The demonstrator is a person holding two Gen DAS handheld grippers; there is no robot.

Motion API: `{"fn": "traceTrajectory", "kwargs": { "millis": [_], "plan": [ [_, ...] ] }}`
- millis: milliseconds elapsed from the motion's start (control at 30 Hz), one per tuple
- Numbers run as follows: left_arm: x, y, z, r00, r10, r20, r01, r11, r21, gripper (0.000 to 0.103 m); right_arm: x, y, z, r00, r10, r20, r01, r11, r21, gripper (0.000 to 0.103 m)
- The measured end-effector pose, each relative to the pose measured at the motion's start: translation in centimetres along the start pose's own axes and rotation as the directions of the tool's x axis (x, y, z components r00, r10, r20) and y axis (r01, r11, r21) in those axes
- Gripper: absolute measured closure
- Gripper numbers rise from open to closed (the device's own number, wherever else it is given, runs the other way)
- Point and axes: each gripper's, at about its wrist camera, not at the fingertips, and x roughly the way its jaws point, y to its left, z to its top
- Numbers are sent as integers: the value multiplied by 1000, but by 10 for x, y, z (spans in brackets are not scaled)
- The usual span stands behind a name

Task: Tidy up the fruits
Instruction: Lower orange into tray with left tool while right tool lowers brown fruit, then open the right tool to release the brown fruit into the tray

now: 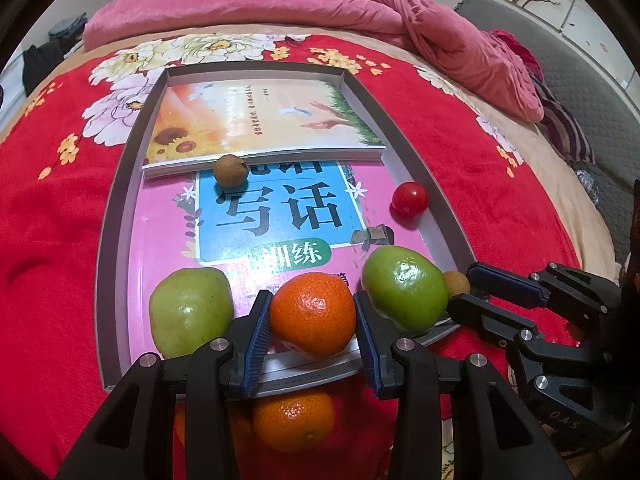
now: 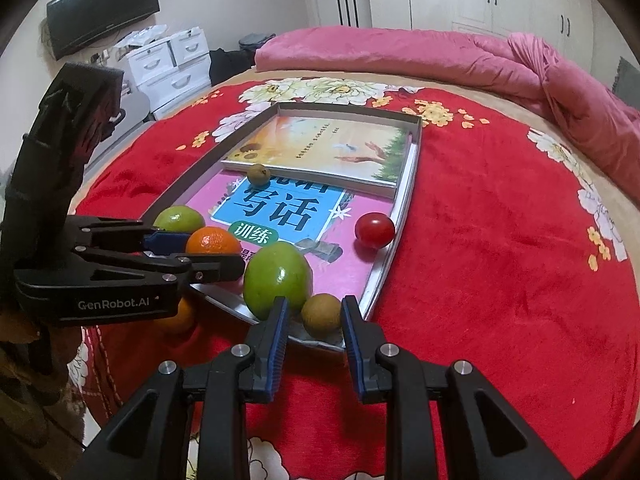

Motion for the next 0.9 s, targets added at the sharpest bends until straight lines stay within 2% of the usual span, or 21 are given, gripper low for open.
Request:
{"fn": "traceTrajectory", "kwargs": {
  "millis": [267, 333, 467, 833, 900],
  "plan": [
    [0, 1, -1, 1000, -2, -1, 2, 1000, -2, 61, -1, -2, 0, 1000, 16, 3, -17, 1000, 26, 74],
    [-1, 1, -1, 1000, -4, -1, 4, 1000, -3, 61, -3, -2, 1, 1000, 14, 13, -14, 999, 30, 70],
    [-1, 2, -1, 1000, -6, -3, 6, 1000, -7, 61, -10, -3, 3, 999, -1, 46, 0, 999, 33, 53],
    [-3, 2, -3, 1000, -10, -5, 10, 1000, -11, 60, -12, -5, 4, 999, -11, 54, 9, 999, 38, 52],
    [-5, 2, -3, 1000, -11, 1, 11, 1000, -9, 60, -14, -5, 4, 998, -17, 60, 15, 999, 37, 47]
  ]
}}
